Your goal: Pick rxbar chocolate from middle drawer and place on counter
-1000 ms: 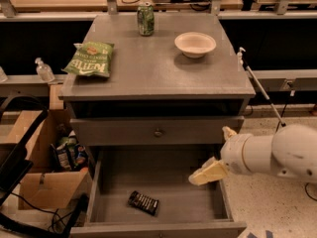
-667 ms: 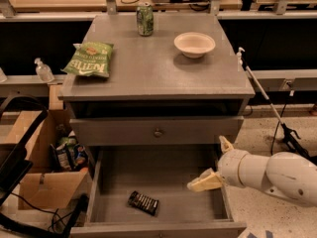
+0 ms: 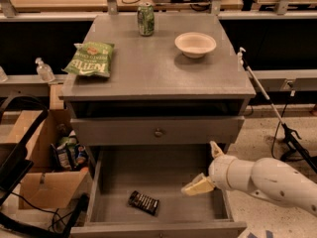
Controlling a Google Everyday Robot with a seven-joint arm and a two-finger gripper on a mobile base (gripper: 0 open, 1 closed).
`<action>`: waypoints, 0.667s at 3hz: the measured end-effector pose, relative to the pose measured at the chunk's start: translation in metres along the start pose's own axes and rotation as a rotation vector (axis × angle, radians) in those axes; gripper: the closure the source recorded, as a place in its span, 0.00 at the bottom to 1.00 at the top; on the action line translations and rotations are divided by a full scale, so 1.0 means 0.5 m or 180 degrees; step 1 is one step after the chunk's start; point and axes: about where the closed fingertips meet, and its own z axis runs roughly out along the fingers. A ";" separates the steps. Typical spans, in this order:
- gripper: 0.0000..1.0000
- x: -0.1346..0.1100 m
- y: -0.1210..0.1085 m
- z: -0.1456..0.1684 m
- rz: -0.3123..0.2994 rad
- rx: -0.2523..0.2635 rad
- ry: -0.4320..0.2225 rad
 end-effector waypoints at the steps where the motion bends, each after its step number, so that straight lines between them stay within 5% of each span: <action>1: 0.00 0.053 0.014 0.108 -0.0232 -0.0100 -0.0008; 2: 0.00 0.101 0.029 0.182 -0.0358 -0.0071 0.0143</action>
Offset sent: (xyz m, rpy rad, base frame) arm 0.0421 0.0323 -0.1495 -0.2036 -0.0352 0.0333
